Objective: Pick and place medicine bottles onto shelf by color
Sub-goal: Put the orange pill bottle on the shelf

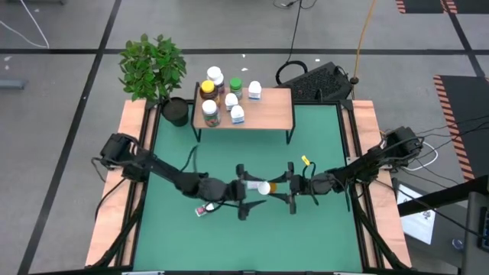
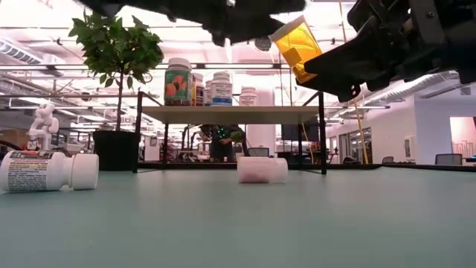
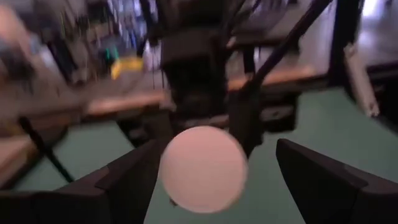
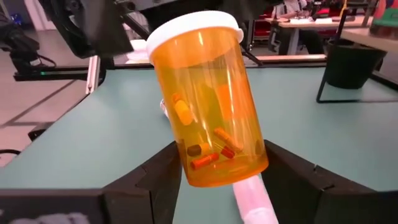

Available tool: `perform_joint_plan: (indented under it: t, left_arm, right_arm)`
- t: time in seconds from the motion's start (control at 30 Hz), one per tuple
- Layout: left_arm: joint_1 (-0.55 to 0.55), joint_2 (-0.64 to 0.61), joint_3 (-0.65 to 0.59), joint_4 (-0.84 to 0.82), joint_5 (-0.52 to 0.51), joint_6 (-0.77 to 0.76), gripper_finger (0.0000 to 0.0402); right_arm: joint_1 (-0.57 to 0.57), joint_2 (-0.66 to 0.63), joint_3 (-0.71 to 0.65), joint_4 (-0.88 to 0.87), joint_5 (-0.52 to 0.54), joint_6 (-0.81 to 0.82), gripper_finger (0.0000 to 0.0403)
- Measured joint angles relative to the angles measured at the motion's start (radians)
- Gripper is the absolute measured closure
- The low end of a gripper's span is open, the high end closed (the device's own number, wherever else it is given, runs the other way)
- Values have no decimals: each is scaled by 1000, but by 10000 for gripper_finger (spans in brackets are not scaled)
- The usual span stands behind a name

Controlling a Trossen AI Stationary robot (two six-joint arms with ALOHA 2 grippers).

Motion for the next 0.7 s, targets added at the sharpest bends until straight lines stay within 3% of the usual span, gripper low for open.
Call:
perform_joint_plan:
  t: [0.13, 0.23, 0.33, 0.5, 0.6, 0.7]
  left_arm:
    - [16, 6, 187, -442, 8, -78, 78]
    - [18, 19, 303, -688, -45, -89, 78]
    - [18, 16, 381, -754, -45, -85, 78]
    - [27, 18, 468, -892, 56, -94, 78]
    - [44, 15, 487, -922, 123, -133, 78]
    - [60, 17, 484, -960, 121, -162, 78]
  right_arm:
    - [0, 1, 0, -14, -1, 27, 207]
    - [1, 0, 0, -21, 2, 37, 207]
    - [2, 0, 0, -32, 2, 51, 207]
    - [2, 0, 0, -38, 2, 53, 206]
    - [2, 0, 0, -35, 2, 53, 206]
    - [2, 0, 0, -31, 0, 53, 206]
